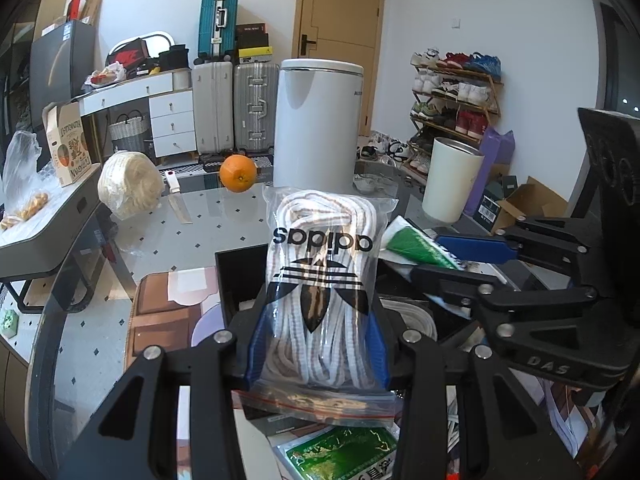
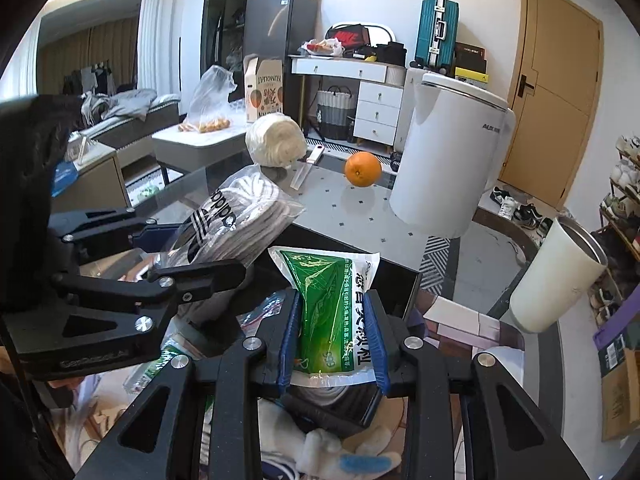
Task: Organize soft objects
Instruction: 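Lower adidas bag and green sachet into the black box and open both grippers, then withdraw both grippers and move the left gripper to the balloon glue bag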
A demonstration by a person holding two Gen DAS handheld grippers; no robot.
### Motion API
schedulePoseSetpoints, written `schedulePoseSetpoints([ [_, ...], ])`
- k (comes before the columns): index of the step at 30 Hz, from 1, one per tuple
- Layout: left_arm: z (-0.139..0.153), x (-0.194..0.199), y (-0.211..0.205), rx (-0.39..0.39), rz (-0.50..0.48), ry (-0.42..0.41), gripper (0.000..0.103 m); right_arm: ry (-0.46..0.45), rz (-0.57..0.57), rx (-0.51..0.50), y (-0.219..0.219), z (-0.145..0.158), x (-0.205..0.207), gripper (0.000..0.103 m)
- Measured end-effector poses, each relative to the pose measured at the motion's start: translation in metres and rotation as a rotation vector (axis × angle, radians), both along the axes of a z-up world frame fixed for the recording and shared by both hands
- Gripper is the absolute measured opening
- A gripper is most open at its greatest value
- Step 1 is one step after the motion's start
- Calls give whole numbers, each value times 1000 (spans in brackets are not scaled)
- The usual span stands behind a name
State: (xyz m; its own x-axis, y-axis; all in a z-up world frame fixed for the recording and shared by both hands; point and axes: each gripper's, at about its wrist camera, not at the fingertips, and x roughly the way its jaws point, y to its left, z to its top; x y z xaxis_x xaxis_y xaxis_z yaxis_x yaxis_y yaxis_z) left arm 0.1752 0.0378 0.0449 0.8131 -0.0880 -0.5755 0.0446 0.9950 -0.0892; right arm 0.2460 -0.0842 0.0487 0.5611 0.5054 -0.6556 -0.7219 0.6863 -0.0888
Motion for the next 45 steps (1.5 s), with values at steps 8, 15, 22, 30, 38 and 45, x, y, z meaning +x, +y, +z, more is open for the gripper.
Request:
schedulePoseSetpoints([
  [8, -2, 10, -1, 14, -32, 33, 40, 16, -2, -23, 10, -7, 10, 31],
  [15, -9, 18, -2, 17, -49, 61, 40, 30, 4, -56, 20, -17, 17, 31],
  [22, -15, 23, -4, 46, -72, 88, 40, 44, 11, -70, 22, -24, 22, 33],
  [30, -12, 17, -5, 53, -65, 90, 44, 3, -3, -21, -1, -9, 9, 62],
  [38, -1, -9, -1, 32, -45, 34, 83, -8, -71, 81, -42, 5, -17, 87],
  [45, 7, -28, 4, -5, -13, -3, 95, 33, -125, 113, -62, 2, -33, 97],
])
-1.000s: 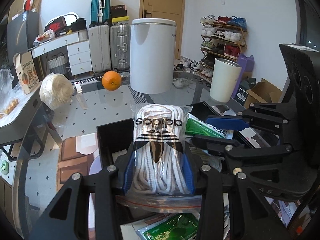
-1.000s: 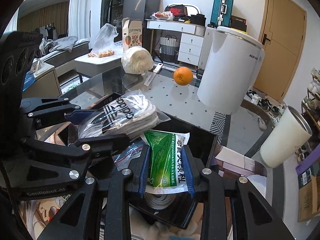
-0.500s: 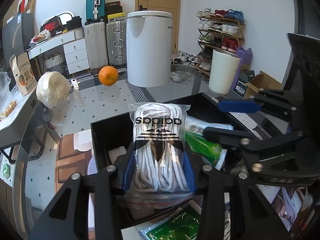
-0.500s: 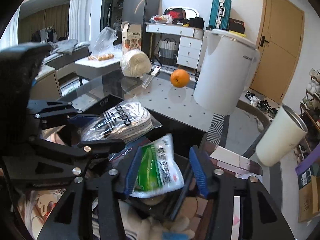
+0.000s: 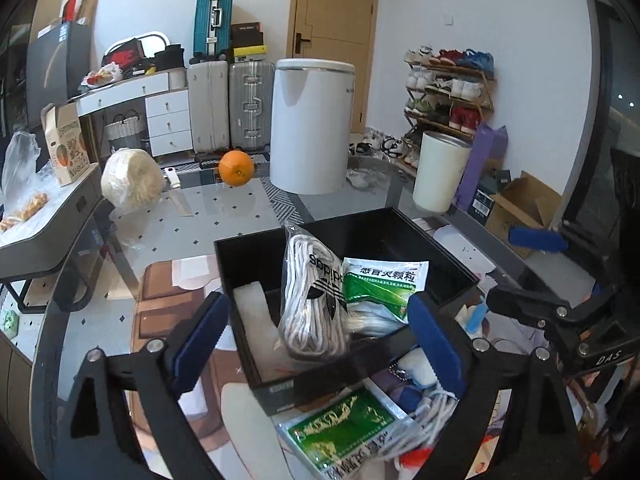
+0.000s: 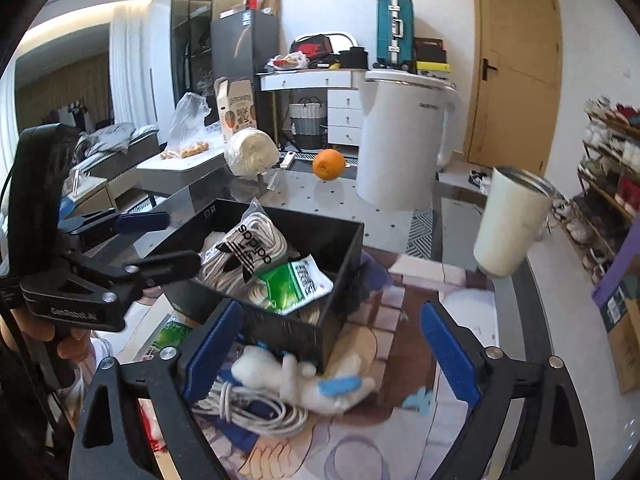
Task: Organize soft objects
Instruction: 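Withdraw both grippers and move the left gripper to the balloon glue bag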
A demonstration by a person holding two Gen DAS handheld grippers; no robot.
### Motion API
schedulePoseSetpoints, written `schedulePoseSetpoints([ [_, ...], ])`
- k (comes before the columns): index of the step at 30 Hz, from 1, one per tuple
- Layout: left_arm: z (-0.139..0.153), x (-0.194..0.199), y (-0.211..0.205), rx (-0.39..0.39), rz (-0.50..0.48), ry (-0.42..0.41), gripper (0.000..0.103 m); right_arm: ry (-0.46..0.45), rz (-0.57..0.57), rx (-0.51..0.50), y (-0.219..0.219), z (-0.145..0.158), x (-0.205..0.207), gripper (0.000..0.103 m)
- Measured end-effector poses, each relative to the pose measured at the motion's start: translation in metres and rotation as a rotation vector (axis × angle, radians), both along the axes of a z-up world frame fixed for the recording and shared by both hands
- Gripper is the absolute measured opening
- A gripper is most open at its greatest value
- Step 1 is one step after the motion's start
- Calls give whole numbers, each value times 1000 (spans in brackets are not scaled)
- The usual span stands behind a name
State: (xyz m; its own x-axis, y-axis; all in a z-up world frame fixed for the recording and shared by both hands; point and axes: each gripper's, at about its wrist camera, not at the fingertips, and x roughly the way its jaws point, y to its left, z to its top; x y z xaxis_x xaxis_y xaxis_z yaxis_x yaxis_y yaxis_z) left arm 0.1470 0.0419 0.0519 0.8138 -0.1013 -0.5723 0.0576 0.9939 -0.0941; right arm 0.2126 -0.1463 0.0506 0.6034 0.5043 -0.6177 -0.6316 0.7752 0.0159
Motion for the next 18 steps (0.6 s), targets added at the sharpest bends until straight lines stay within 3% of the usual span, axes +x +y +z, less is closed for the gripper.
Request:
schedulePoseSetpoints([
  [4, 4, -19, -4, 17, 14, -32, 103, 22, -20, 4, -8, -4, -9, 102],
  [18, -12, -77, -25, 63, 59, -41, 103, 89, -25, 17, -30, -11, -37, 102],
])
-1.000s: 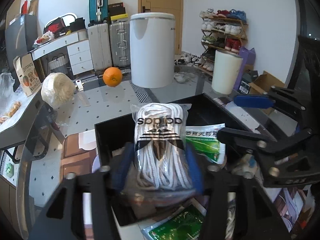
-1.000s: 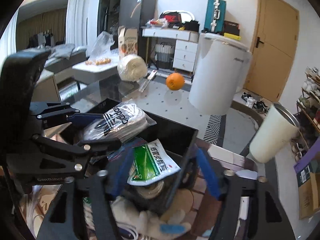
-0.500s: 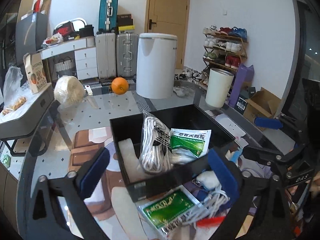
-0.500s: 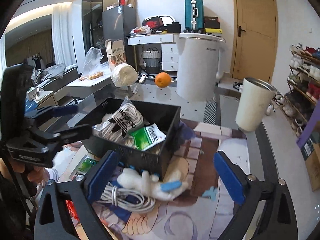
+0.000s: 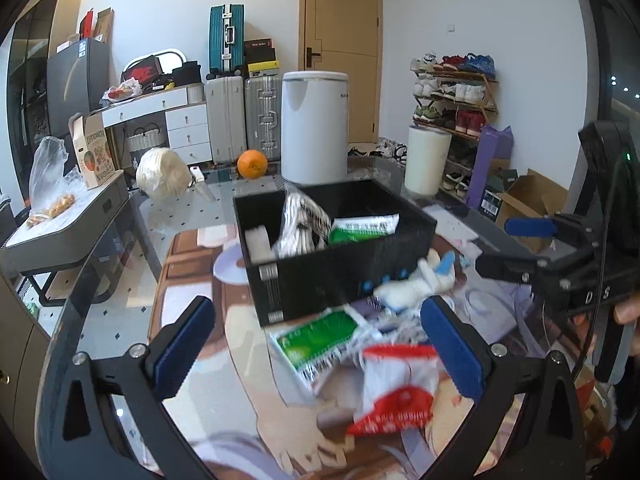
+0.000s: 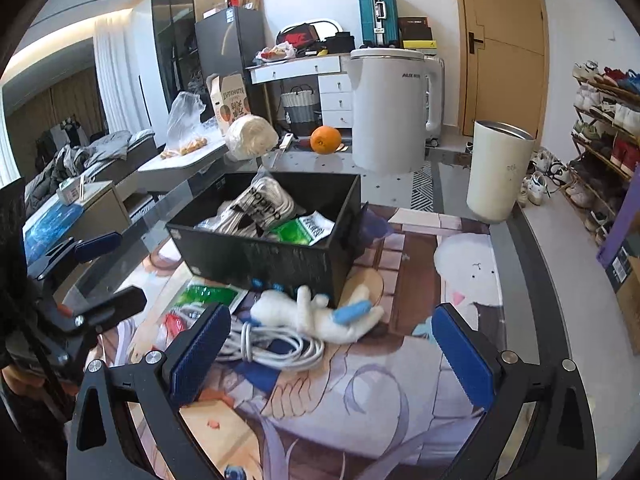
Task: Organize soft objects
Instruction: 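Withdraw both grippers and move the left gripper to the balloon glue bag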
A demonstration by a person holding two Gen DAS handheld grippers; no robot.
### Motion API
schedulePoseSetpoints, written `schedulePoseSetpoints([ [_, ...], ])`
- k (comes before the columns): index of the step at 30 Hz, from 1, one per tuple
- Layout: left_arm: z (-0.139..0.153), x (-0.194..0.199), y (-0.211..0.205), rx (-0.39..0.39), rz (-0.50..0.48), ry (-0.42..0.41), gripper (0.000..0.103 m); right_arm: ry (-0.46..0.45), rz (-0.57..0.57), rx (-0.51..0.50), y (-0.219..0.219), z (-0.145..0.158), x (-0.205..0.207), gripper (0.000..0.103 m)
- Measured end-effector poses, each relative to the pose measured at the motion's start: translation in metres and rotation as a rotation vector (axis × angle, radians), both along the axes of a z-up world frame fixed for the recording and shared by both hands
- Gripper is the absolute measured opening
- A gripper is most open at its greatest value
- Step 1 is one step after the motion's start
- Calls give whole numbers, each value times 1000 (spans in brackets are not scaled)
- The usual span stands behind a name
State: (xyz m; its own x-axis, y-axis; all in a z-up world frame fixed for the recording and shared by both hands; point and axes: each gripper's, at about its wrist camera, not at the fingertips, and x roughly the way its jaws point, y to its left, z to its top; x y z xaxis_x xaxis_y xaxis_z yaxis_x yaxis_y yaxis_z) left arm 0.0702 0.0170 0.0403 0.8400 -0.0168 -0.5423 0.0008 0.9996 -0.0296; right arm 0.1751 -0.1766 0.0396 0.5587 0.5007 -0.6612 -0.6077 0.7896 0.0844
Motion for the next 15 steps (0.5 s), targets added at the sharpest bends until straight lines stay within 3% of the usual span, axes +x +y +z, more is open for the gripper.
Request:
schedulePoseSetpoints([
  [11, -27, -8, -21, 20, -18, 74, 103, 21, 14, -37, 3, -9, 2, 102],
  [15, -31, -9, -33, 67, -45, 87, 103, 28, 7, -42, 2, -10, 3, 102],
])
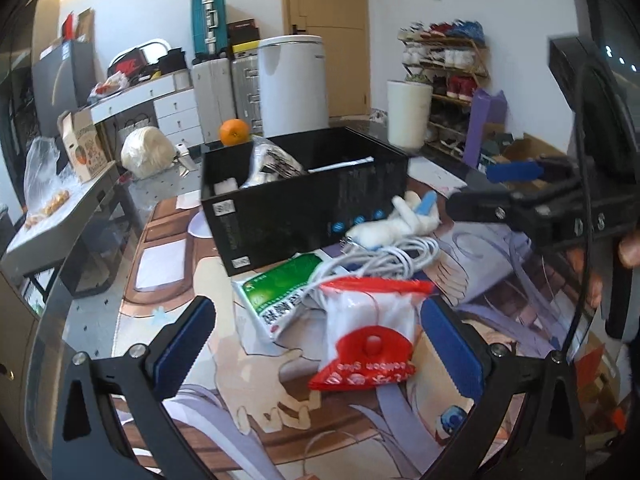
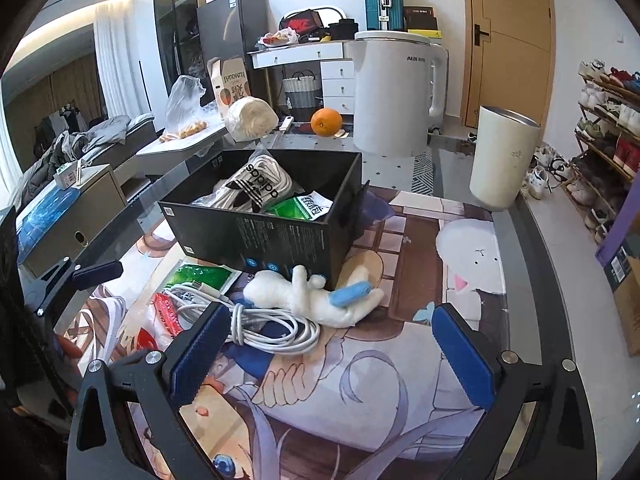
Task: Organize soft objects
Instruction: 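Withdraw both grippers and move the left gripper to the balloon glue bag, then grasp the red-and-white balloon glue bag with the left gripper and lift it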
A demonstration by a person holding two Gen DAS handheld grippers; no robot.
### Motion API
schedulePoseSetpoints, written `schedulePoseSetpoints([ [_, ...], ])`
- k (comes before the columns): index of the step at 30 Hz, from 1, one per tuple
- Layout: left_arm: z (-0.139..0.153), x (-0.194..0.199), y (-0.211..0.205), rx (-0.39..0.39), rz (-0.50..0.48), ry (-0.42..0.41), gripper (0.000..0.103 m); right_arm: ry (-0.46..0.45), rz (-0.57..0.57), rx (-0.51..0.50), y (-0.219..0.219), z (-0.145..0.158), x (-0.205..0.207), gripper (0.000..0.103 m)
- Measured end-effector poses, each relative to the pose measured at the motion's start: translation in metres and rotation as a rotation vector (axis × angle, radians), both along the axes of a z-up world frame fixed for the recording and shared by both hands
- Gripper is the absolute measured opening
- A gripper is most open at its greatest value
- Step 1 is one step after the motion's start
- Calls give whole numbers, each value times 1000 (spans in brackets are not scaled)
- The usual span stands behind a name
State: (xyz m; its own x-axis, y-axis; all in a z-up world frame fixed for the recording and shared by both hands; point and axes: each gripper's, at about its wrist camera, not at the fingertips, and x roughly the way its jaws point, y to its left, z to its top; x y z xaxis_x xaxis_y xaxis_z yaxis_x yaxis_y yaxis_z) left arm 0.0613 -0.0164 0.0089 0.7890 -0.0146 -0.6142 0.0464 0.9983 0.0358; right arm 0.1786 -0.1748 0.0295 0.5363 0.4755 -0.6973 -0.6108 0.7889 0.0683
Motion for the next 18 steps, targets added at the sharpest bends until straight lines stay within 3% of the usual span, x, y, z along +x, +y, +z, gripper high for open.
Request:
schedulePoseSetpoints([
  [18, -10, 4, -29, 114, -81, 67, 100, 20, -23, 4, -8, -2, 5, 102],
])
